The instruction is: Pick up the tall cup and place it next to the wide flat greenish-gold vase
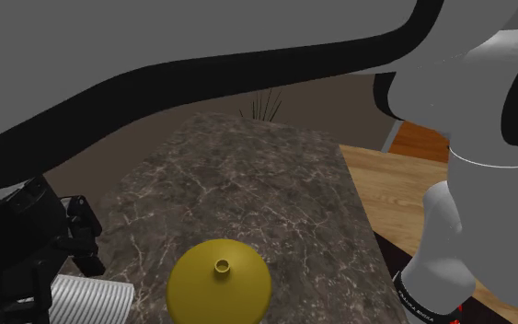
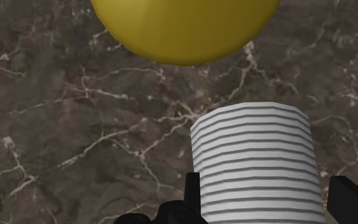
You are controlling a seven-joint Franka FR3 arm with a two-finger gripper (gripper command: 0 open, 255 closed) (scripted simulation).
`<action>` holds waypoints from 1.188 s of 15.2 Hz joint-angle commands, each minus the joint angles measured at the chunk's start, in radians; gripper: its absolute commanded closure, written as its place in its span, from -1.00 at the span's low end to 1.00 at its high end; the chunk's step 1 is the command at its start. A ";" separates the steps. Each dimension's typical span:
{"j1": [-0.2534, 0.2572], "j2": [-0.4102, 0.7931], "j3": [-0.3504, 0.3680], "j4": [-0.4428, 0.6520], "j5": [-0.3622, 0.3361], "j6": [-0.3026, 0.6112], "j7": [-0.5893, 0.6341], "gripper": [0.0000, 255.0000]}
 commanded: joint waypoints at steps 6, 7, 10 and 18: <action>0.001 0.012 -0.002 -0.005 -0.002 -0.004 0.001 -1.00; 0.010 0.024 -0.002 0.048 -0.005 -0.044 0.001 -1.00; 0.044 0.078 -0.006 0.226 -0.023 -0.169 0.000 -1.00; 0.044 0.078 -0.006 0.226 -0.023 -0.168 0.000 -1.00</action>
